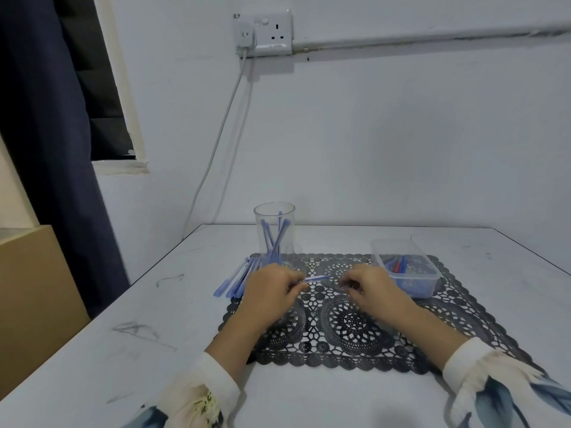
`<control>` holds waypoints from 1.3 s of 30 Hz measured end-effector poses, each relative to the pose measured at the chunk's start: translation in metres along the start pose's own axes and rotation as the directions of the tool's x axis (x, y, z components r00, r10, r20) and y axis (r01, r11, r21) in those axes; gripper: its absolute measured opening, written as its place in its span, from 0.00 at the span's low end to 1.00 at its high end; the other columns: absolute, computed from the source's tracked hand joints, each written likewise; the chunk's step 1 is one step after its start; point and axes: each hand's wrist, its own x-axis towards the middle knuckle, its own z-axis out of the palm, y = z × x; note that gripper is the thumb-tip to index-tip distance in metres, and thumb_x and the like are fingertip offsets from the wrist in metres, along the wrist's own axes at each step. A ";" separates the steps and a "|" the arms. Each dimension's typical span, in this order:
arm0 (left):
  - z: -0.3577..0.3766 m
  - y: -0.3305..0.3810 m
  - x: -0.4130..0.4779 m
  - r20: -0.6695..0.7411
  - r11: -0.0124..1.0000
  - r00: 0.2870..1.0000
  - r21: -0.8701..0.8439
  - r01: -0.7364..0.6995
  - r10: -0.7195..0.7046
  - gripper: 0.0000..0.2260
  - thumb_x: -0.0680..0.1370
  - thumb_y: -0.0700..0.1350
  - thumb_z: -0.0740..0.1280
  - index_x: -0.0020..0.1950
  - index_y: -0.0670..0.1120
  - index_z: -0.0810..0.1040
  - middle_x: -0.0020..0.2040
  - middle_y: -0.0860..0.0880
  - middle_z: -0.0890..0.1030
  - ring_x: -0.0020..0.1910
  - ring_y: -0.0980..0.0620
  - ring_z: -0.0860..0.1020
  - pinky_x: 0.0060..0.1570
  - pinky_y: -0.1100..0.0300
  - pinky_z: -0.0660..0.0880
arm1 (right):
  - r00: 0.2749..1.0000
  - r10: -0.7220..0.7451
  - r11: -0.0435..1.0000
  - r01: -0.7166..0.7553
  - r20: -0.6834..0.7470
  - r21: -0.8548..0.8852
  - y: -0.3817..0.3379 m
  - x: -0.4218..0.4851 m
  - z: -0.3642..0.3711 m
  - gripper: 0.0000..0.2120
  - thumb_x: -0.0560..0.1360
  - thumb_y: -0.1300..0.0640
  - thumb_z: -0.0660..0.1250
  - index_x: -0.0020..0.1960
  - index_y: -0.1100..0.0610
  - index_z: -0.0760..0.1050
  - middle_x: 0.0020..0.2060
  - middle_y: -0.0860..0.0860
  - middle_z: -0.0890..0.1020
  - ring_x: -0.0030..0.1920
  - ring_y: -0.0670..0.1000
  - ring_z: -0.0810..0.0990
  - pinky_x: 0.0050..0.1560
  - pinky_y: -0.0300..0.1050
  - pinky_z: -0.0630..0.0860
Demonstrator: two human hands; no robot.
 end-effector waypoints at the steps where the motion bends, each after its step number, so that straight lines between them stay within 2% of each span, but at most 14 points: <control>1: 0.000 0.001 0.000 -0.001 1.000 1.000 -0.001 -0.007 0.007 0.12 0.78 0.56 0.61 0.57 0.55 0.80 0.45 0.54 0.82 0.47 0.55 0.75 0.45 0.61 0.73 | 0.999 0.027 0.999 -0.026 -0.034 0.040 -0.002 0.000 0.001 0.10 0.75 0.64 0.65 0.55 0.57 0.79 0.50 0.50 0.81 0.48 0.44 0.76 0.53 0.32 0.69; 4: 0.001 0.003 -0.001 -0.007 1.000 1.000 -0.012 -0.028 0.028 0.13 0.78 0.56 0.61 0.58 0.56 0.79 0.48 0.55 0.82 0.49 0.56 0.75 0.47 0.61 0.72 | 0.989 0.118 0.978 -0.100 -0.088 0.185 -0.005 -0.001 0.003 0.09 0.74 0.65 0.66 0.53 0.58 0.79 0.47 0.49 0.82 0.44 0.42 0.77 0.48 0.25 0.70; 8: 0.003 0.006 -0.002 -0.010 0.998 0.998 0.001 -0.059 0.059 0.13 0.78 0.57 0.61 0.59 0.56 0.79 0.48 0.55 0.82 0.49 0.56 0.75 0.47 0.61 0.71 | 0.980 0.170 0.946 -0.134 -0.100 0.294 -0.007 -0.002 0.006 0.12 0.74 0.66 0.66 0.55 0.56 0.78 0.43 0.49 0.83 0.44 0.46 0.80 0.53 0.40 0.76; 12: 0.004 0.007 -0.002 -0.011 0.997 0.997 0.013 -0.078 0.078 0.13 0.78 0.57 0.61 0.58 0.56 0.79 0.47 0.55 0.82 0.48 0.56 0.74 0.45 0.61 0.70 | 0.985 0.135 0.949 -0.097 -0.107 0.300 -0.006 -0.002 0.007 0.11 0.73 0.65 0.67 0.54 0.57 0.79 0.44 0.51 0.84 0.44 0.45 0.80 0.52 0.35 0.74; 15: 0.004 0.007 -0.002 -0.011 0.997 0.997 0.006 -0.083 0.083 0.13 0.78 0.57 0.61 0.57 0.55 0.80 0.46 0.55 0.82 0.47 0.56 0.74 0.44 0.61 0.71 | 0.986 0.123 0.952 -0.084 -0.114 0.294 -0.007 -0.002 0.008 0.09 0.73 0.65 0.67 0.52 0.58 0.80 0.44 0.50 0.84 0.43 0.44 0.80 0.52 0.35 0.74; 19: 0.004 0.008 -0.003 -0.002 0.996 0.996 0.010 -0.084 0.084 0.13 0.78 0.57 0.61 0.58 0.55 0.79 0.47 0.55 0.82 0.48 0.56 0.74 0.45 0.61 0.70 | 0.990 0.090 0.957 -0.056 -0.109 0.284 -0.006 -0.002 0.009 0.09 0.75 0.63 0.66 0.53 0.56 0.80 0.43 0.49 0.84 0.42 0.44 0.79 0.43 0.26 0.69; 23: 0.003 0.009 -0.002 0.002 0.996 0.997 0.016 -0.082 0.082 0.14 0.78 0.57 0.60 0.59 0.56 0.79 0.47 0.55 0.81 0.48 0.56 0.74 0.44 0.63 0.69 | 0.992 0.057 0.965 -0.025 -0.114 0.262 -0.004 -0.002 0.010 0.10 0.76 0.63 0.65 0.54 0.56 0.80 0.44 0.50 0.84 0.41 0.43 0.77 0.41 0.23 0.66; 27: 0.004 0.009 -0.003 0.011 0.997 0.997 0.024 -0.073 0.072 0.14 0.78 0.57 0.60 0.59 0.56 0.78 0.48 0.55 0.81 0.49 0.56 0.73 0.44 0.62 0.68 | 0.994 0.028 0.968 0.001 -0.110 0.249 -0.005 -0.003 0.010 0.10 0.76 0.63 0.64 0.56 0.57 0.78 0.45 0.50 0.84 0.45 0.44 0.80 0.48 0.33 0.72; 30: 0.004 0.009 -0.003 0.013 0.998 0.998 0.019 -0.068 0.068 0.14 0.78 0.57 0.60 0.59 0.56 0.78 0.47 0.55 0.81 0.48 0.56 0.73 0.44 0.61 0.69 | 0.993 0.018 0.974 0.009 -0.116 0.226 -0.004 -0.003 0.011 0.08 0.77 0.62 0.63 0.54 0.57 0.78 0.45 0.49 0.84 0.42 0.43 0.78 0.47 0.34 0.73; 34: 0.004 0.010 -0.003 0.009 0.998 0.997 -0.002 -0.071 0.071 0.13 0.78 0.57 0.60 0.59 0.57 0.78 0.47 0.56 0.81 0.47 0.57 0.73 0.43 0.62 0.68 | 0.995 0.007 0.980 0.012 -0.096 0.199 -0.003 -0.001 0.012 0.08 0.78 0.61 0.62 0.53 0.58 0.77 0.46 0.50 0.81 0.45 0.47 0.77 0.50 0.40 0.73; 39: 0.005 0.011 -0.004 -0.007 0.996 0.996 -0.029 -0.087 0.087 0.13 0.78 0.56 0.61 0.58 0.55 0.79 0.45 0.54 0.81 0.45 0.56 0.73 0.43 0.62 0.69 | 0.997 -0.005 1.000 0.006 -0.073 0.010 0.003 0.000 0.014 0.10 0.80 0.53 0.57 0.52 0.53 0.76 0.46 0.48 0.78 0.47 0.48 0.75 0.47 0.45 0.73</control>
